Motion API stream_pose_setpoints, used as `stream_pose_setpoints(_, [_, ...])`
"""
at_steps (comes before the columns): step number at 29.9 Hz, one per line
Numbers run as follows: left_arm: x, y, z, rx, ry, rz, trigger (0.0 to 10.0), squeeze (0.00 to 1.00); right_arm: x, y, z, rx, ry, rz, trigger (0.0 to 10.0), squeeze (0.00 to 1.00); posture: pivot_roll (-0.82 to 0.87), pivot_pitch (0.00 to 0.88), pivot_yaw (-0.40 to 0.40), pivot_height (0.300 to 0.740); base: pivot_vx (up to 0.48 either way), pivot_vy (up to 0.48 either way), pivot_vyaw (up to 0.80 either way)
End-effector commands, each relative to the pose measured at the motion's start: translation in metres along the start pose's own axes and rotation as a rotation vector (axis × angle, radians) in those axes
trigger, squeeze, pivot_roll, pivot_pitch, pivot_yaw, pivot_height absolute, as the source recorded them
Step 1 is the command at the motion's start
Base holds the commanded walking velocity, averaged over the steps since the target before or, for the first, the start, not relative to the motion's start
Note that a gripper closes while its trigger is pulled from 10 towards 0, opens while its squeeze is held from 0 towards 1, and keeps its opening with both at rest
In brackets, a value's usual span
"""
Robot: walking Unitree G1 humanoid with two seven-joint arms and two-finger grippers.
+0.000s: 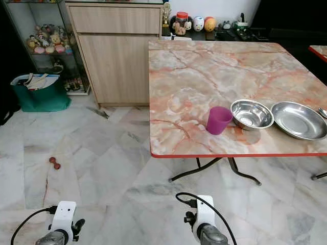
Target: Setting the table
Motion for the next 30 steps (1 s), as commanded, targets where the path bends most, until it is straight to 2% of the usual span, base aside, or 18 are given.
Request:
stream_pose_setpoints(1, [-0.0002, 0.0039, -0.0001, -0.016, 0.002, 0.018, 10.0, 0.0, -0.0005, 0.0039, -0.0008, -0.018, 0.009, 0.021, 10.0, 0.0, 0.07, 0.0, -0.046, 0.74, 0.0, -0.244, 0.0])
stream_pose_setpoints(12, [-0.0005, 0.0068, -0.0001, -0.02, 0.0, 0.016, 10.0, 0.0, -0.0007, 0.0072, -0.0011, -0.034, -0.003, -0.007, 10.0, 0.0, 0.07, 0.0, -0.053, 0.74, 0.0, -0.246, 0.0])
stream_pose_setpoints(19, [-0.0015, 0.0084, -0.0005, -0.024, 0.001, 0.013, 10.0, 0.0, -0.0012, 0.0082, -0.0013, -0.034, -0.011, -0.035, 10.0, 0.0, 0.07, 0.0, -0.055, 0.74, 0.0, -0.249, -0.58])
stream_pose_setpoints(30, [-0.0021, 0.0087, -0.0006, -0.028, -0.002, 0.021, 10.0, 0.0, -0.0014, 0.0082, -0.0015, -0.043, -0.002, -0.038, 10.0, 0.0, 0.06, 0.0, -0.053, 0.74, 0.0, -0.25, 0.0])
Point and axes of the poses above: a point about 5 cm out from each wrist's last joint towards the gripper, its own z axis pointing out of the wrist towards the gripper, its own x axis along the axis of the wrist's last joint, y = z × x, the point moved 1 cm from there along z, pointing out of the wrist towards the gripper, and after that the axes turned 11 degrees about z, right-handed, at the moved point
